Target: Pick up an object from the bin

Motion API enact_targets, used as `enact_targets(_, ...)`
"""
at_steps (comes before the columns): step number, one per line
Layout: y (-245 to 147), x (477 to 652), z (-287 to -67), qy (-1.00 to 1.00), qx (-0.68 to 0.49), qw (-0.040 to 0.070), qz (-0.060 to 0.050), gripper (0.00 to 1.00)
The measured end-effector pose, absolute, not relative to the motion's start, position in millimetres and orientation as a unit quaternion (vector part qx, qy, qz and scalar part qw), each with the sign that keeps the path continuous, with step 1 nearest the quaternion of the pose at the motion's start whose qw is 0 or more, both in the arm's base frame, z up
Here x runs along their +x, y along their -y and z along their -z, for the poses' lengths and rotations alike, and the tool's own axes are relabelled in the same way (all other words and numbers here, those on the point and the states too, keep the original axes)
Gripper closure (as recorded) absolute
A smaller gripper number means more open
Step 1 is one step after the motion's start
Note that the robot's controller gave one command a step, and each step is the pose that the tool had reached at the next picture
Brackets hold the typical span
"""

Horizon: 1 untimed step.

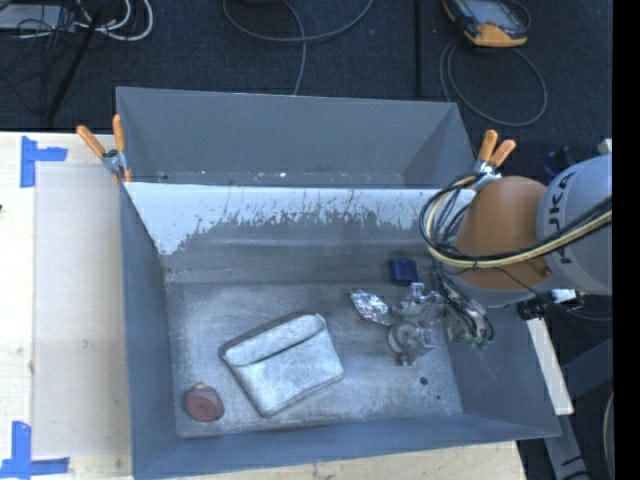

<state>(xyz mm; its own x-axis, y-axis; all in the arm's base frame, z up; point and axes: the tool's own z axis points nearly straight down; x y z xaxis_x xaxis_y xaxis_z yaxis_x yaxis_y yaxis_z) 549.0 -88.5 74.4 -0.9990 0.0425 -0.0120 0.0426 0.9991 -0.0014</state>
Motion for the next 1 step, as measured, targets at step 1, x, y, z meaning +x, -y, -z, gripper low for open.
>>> enact_targets(1, 112.4, 565.7, -257.9, -0.996, -0.091, 0.004, 0.001, 1.00)
